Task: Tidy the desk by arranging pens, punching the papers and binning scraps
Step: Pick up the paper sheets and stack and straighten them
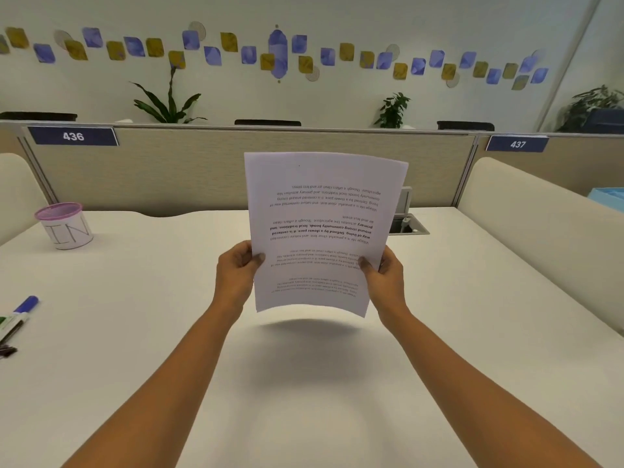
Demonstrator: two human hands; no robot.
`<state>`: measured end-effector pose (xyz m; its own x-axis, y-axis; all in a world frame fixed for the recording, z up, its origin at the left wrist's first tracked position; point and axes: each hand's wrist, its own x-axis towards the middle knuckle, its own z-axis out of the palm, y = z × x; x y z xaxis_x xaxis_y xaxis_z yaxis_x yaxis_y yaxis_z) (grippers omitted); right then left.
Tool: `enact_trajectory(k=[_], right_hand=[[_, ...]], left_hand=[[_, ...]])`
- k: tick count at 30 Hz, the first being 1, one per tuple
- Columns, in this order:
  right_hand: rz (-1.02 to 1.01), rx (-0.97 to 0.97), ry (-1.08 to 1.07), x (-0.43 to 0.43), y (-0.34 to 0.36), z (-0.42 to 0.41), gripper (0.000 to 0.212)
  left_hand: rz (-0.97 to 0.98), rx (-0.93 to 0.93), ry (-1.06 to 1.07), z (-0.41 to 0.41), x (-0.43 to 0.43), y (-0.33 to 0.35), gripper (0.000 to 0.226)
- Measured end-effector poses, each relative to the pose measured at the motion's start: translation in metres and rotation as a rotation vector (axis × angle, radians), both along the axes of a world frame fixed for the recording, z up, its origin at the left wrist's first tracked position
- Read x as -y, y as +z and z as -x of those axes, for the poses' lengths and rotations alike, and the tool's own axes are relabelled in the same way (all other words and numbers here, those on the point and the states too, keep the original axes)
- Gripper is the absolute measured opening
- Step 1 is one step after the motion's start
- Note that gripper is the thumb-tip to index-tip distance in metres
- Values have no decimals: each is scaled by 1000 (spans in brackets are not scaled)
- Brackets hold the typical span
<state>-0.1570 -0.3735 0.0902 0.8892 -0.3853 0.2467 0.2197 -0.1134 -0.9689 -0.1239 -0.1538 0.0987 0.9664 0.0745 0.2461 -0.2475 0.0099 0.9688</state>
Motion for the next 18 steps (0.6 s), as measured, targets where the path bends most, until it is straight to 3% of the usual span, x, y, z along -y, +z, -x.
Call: enact_trajectory(k=[6, 14, 18], right_hand=[[58, -117, 52, 0, -25, 13, 25], [34, -73, 20, 5, -16, 2, 21], [23, -159, 35, 6, -37, 8, 23]], left_hand=[[-76, -106, 11, 11, -2, -34, 19], [-17, -67, 49, 6, 1, -18, 22], [-58, -87, 24, 9, 5, -24, 17]])
